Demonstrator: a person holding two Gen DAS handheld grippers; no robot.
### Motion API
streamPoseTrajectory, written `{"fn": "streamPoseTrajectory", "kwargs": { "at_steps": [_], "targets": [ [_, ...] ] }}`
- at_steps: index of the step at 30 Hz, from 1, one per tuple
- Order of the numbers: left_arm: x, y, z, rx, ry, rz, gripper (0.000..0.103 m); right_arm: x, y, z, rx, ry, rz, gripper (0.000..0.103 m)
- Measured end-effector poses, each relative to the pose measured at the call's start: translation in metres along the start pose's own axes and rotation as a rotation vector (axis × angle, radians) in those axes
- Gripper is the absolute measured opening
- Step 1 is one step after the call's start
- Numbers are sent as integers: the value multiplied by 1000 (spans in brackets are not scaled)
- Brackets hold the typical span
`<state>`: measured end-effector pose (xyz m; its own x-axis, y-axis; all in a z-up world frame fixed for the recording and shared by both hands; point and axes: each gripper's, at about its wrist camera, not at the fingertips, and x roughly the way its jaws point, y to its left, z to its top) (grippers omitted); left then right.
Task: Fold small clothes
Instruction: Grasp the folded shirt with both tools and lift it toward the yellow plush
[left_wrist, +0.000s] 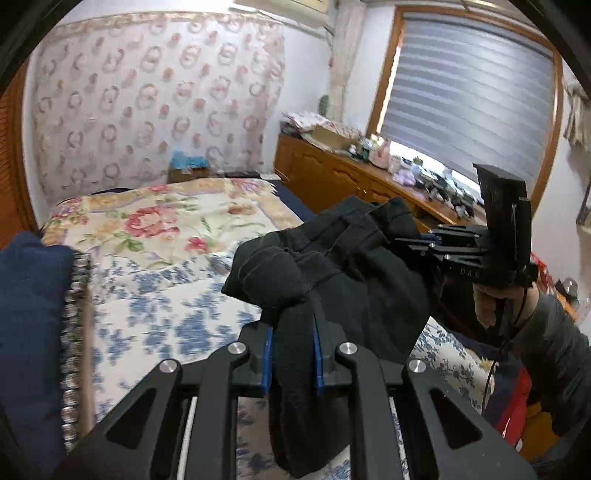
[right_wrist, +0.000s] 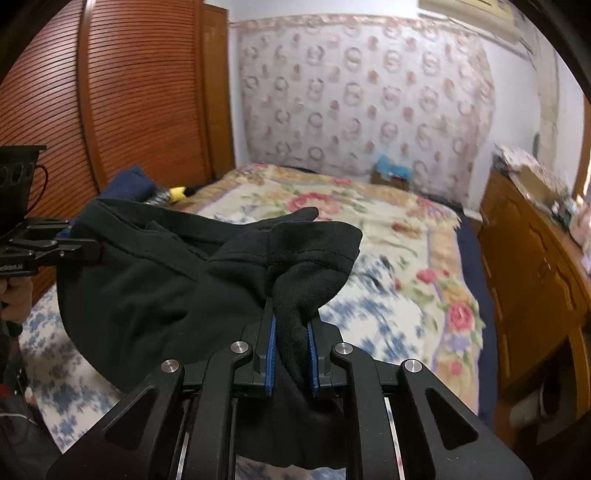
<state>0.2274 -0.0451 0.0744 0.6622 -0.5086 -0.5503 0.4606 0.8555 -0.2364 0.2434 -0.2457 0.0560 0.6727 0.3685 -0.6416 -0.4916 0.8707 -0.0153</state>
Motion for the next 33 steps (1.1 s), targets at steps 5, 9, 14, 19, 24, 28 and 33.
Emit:
{"fn": "streamPoseTrajectory", "kwargs": {
  "at_steps": [5, 9, 14, 19, 24, 28, 33],
  "targets": [
    [-46, 35, -2, -29, -68, 67, 14, 12, 39, 38, -72, -33, 40, 11],
    [-78, 62, -5, -55, -115, 127, 14, 22, 72, 76, -132, -82, 78, 11],
    [-105, 91, -9, -75, -152, 183, 14, 42, 111, 112, -194, -117, 120, 11],
    [-125, 115, -14, -94, -193, 220, 14, 58, 138, 136, -236, -136, 145, 11],
    [-129, 143, -25, -118, -209, 265, 14, 66, 163, 152, -279, -145, 159, 11],
    [-132, 170, -38, -176, -214, 287, 14, 77, 185, 165, -321, -148, 170, 11],
    [-142, 185, -63, -246, -230, 291, 14, 103, 211, 186, -378, -141, 185, 11]
  ]
}}
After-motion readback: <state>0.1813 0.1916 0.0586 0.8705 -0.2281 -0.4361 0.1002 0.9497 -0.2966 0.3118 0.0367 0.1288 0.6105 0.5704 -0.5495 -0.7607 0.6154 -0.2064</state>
